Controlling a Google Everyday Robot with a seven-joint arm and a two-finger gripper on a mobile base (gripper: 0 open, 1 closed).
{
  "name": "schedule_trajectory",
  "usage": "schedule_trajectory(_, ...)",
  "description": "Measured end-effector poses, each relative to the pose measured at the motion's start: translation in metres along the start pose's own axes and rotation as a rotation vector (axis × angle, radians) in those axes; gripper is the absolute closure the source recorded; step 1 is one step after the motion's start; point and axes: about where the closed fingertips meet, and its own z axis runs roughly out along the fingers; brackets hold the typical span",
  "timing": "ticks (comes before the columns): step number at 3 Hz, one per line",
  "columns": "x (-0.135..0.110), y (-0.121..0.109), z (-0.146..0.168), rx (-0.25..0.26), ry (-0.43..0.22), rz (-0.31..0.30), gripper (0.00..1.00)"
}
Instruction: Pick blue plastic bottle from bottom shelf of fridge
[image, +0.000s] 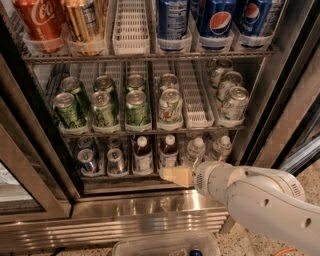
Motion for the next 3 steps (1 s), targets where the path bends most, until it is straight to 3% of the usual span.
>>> schedule_trajectory(2,0.010,0.009,0.004,-0.018,-0.007,0.007,0.00)
schedule_trajectory(3,0.039,0.026,0.018,-0.062,-0.003,0.027,0.00)
